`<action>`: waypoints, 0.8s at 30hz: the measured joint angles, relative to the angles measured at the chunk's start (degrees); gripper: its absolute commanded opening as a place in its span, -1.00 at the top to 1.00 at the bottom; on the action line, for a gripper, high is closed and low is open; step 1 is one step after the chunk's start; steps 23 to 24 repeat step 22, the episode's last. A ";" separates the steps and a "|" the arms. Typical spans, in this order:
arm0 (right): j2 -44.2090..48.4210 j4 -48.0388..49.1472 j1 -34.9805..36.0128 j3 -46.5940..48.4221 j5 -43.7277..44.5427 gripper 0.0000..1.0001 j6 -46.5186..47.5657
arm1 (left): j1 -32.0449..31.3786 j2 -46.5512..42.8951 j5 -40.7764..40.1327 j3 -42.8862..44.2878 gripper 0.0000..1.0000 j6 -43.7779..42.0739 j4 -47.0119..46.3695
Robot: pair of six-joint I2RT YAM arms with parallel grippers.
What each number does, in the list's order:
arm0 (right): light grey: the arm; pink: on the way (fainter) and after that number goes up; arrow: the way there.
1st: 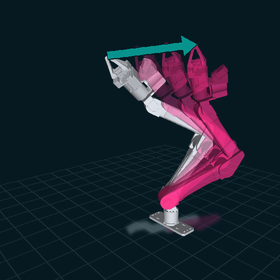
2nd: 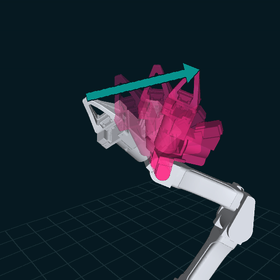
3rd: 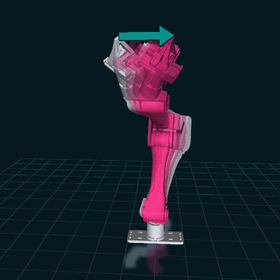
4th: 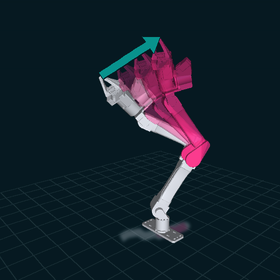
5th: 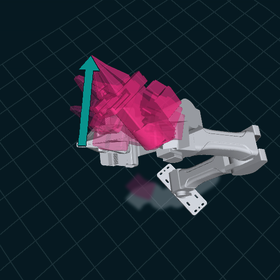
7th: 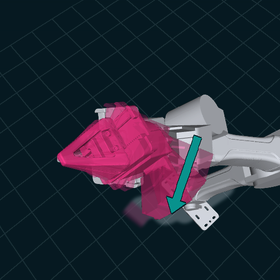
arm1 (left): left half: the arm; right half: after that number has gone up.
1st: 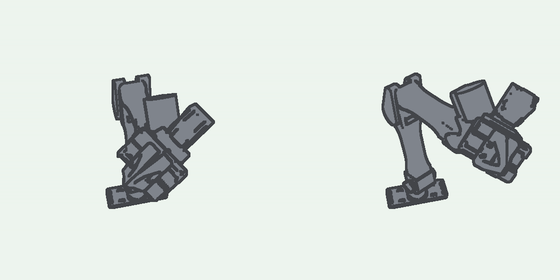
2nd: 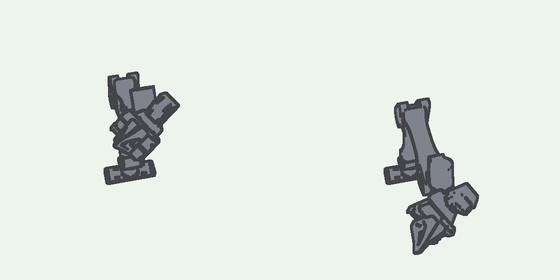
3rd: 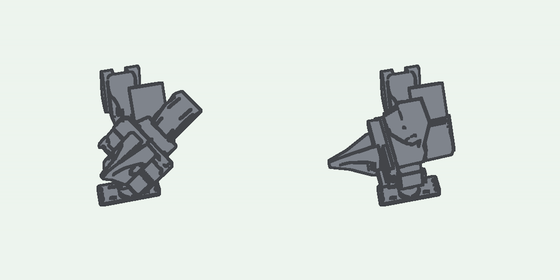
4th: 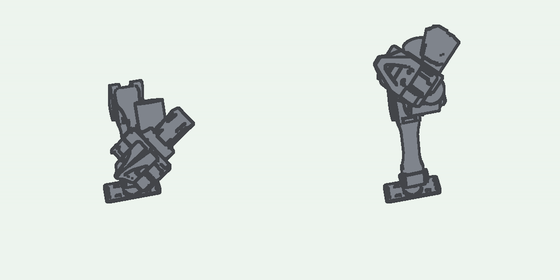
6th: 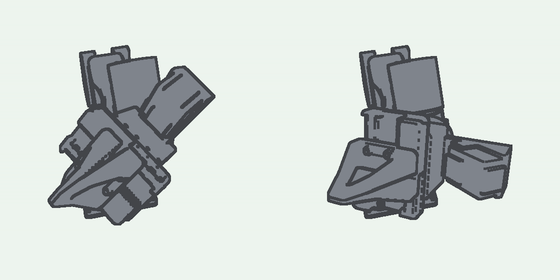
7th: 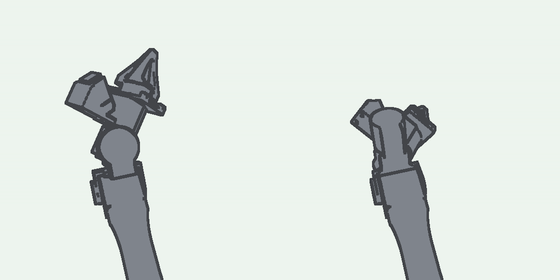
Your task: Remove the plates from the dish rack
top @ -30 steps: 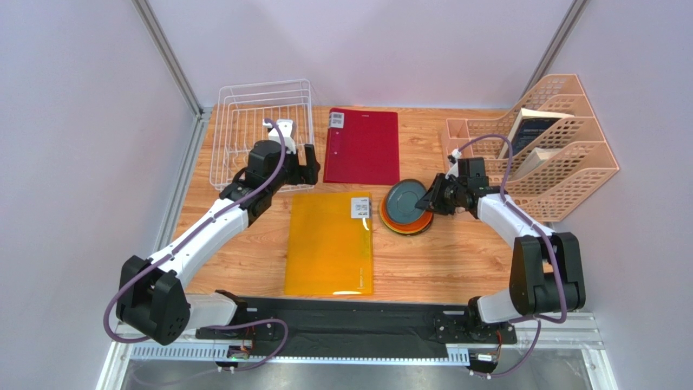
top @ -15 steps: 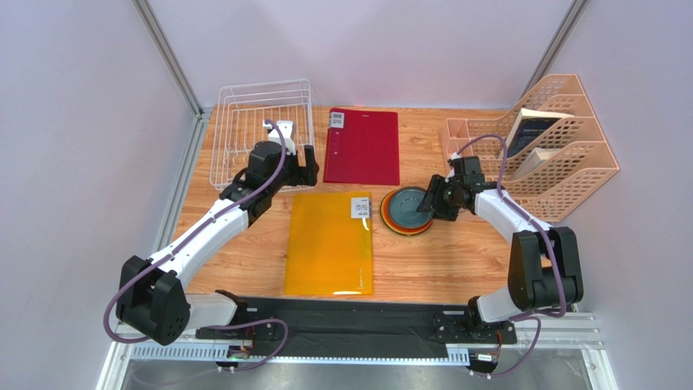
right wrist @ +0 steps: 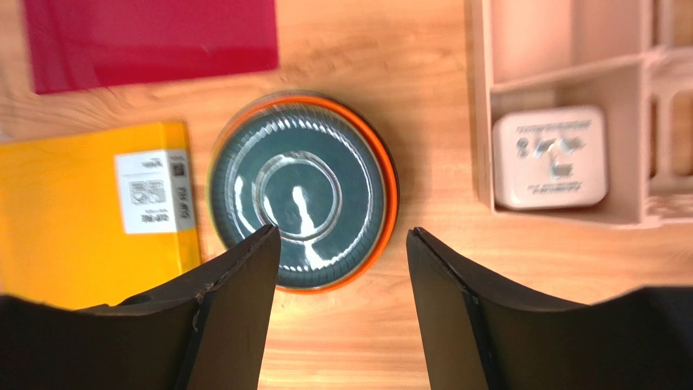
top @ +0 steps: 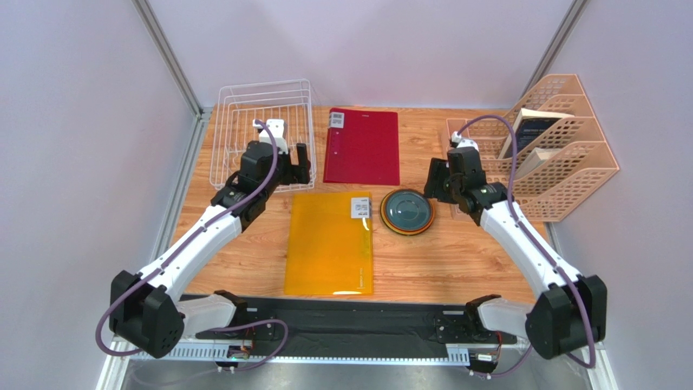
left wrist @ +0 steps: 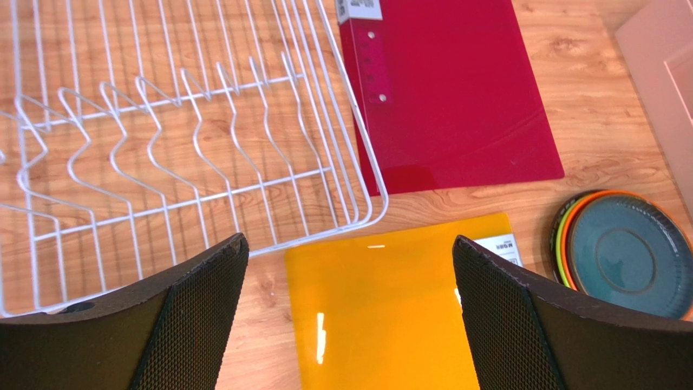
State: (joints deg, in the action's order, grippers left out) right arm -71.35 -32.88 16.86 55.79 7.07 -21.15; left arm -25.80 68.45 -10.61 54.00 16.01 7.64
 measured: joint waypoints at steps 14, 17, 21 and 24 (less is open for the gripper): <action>9.62 14.49 1.66 -0.24 3.41 -0.29 7.65 | 0.00 -6.78 -1.77 0.00 -0.99 -2.89 0.22; 9.62 15.15 1.70 -0.24 3.41 -0.28 8.13 | 0.00 -7.37 -2.03 0.02 -0.99 -3.21 0.26; 9.60 15.67 1.70 -0.24 3.37 -0.29 8.66 | 0.00 -7.39 -2.25 0.02 -0.99 -3.67 0.33; 9.60 15.87 1.70 -0.24 3.37 -0.29 8.79 | 0.00 -7.39 -2.36 0.02 -0.99 -3.76 0.35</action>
